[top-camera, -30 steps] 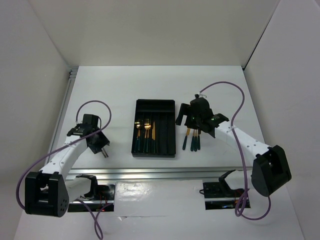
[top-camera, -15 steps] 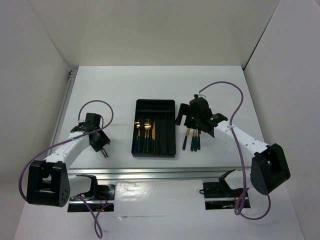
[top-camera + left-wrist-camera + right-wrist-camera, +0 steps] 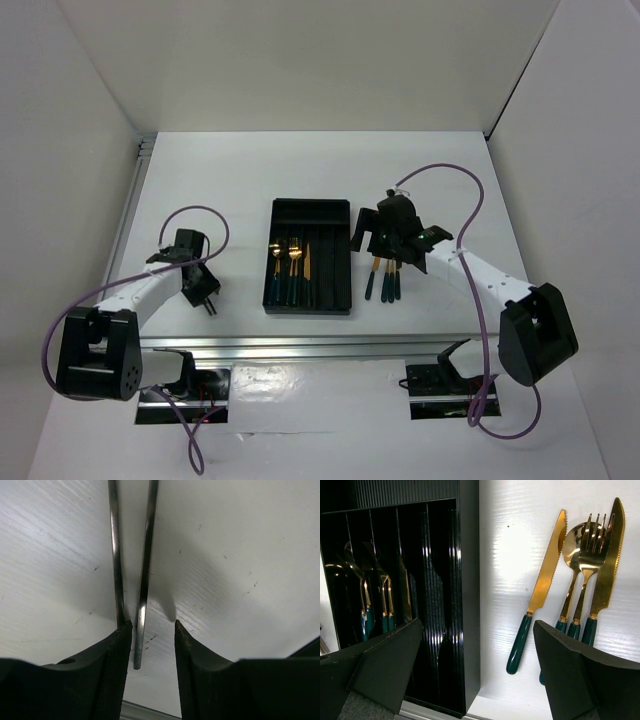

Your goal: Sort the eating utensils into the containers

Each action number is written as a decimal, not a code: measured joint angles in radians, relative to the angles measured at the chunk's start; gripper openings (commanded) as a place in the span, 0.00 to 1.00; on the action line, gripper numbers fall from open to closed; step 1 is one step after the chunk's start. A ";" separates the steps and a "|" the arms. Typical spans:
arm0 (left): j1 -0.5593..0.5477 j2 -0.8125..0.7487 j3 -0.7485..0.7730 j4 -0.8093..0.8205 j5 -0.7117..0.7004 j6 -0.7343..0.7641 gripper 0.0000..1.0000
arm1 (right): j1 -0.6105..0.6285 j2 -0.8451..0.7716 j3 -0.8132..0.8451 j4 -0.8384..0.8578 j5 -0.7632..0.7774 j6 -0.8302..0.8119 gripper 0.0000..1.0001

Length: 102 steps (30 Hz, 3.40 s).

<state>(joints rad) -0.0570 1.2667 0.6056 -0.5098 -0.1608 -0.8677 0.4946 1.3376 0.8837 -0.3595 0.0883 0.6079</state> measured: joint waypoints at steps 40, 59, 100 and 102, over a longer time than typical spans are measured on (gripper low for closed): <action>-0.078 0.261 0.198 0.019 -0.025 0.003 0.00 | 0.000 0.001 0.000 0.000 0.002 0.000 1.00; -0.230 0.117 0.308 -0.196 0.011 0.112 0.00 | -0.006 -0.066 -0.008 0.003 0.003 0.004 1.00; -0.761 0.505 0.726 -0.095 0.032 -0.148 0.00 | -0.113 -0.137 -0.067 -0.029 0.025 0.004 1.00; -0.761 0.512 0.725 -0.090 0.026 -0.156 0.00 | -0.113 -0.137 -0.067 -0.029 0.025 0.004 1.00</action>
<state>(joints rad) -0.8177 1.7782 1.3308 -0.6003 -0.1345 -1.0241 0.3813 1.2007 0.8169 -0.3889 0.1131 0.6117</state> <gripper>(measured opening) 0.009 0.997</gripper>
